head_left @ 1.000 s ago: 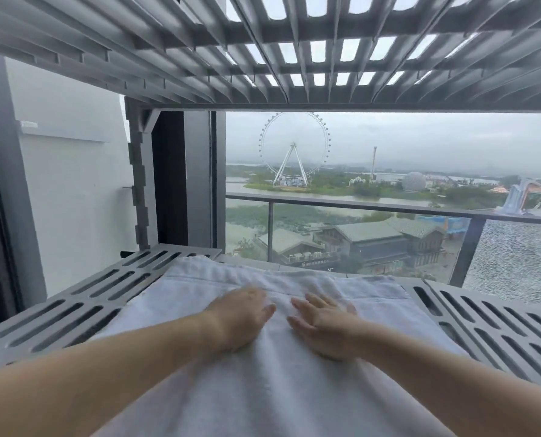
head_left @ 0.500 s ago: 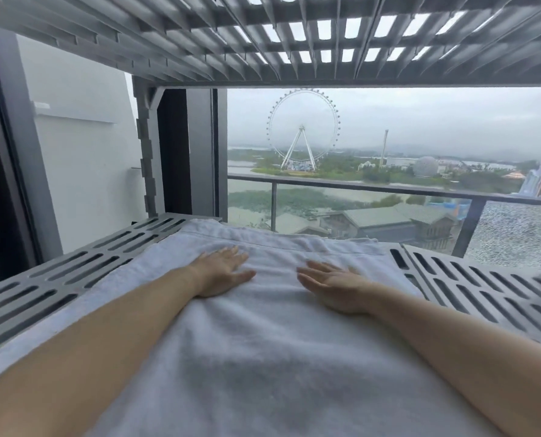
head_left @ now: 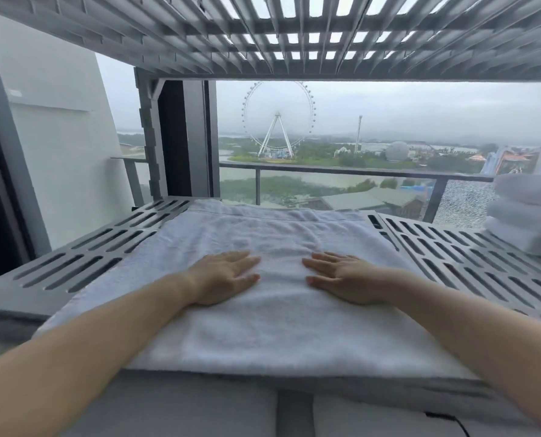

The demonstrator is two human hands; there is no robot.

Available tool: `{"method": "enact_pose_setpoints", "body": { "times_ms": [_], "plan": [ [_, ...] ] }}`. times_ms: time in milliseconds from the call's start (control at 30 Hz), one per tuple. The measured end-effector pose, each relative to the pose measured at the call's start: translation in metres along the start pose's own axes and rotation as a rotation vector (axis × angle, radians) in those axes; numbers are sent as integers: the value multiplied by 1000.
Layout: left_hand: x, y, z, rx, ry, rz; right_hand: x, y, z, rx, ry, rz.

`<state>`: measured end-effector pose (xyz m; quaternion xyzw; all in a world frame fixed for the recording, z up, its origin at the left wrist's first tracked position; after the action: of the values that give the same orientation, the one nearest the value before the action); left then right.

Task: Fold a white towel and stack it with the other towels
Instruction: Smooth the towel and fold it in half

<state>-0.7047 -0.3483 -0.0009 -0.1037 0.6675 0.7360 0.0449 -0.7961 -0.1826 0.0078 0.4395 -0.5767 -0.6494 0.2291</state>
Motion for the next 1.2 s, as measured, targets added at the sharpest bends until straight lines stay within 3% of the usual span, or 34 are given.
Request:
{"method": "enact_pose_setpoints", "body": {
  "times_ms": [133,233,467,667,900,1033,1200],
  "plan": [
    [-34,-9,-10,17,5,-13,-24,-5,-14,83,-13,80],
    [-63,-24,-6,-7,-55,16,-44,-26,-37,52,48,47],
    [-106,-27,-33,31,53,16,-90,-39,-13,51,-224,-3],
    [-138,-33,26,-24,-77,89,-105,-48,-74,88,-41,57],
    [-161,-40,51,163,-122,141,-147,-37,-87,78,40,273],
    [-165,-32,48,156,-113,210,-166,-25,-87,64,-13,442],
    [-178,-20,43,152,-129,359,-176,-20,-79,-36,-154,482]
  ]
}}
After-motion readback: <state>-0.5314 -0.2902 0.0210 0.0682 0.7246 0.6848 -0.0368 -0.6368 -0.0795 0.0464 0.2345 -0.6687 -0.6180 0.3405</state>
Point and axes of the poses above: each hand's wrist, its own x-axis towards the middle knuckle, its own y-axis out of the back of the hand, z = x × y, the point moved 9 cm from there along x, towards the middle knuckle, and after that the axes turned 12 degrees about -z, right-handed, at the moved point
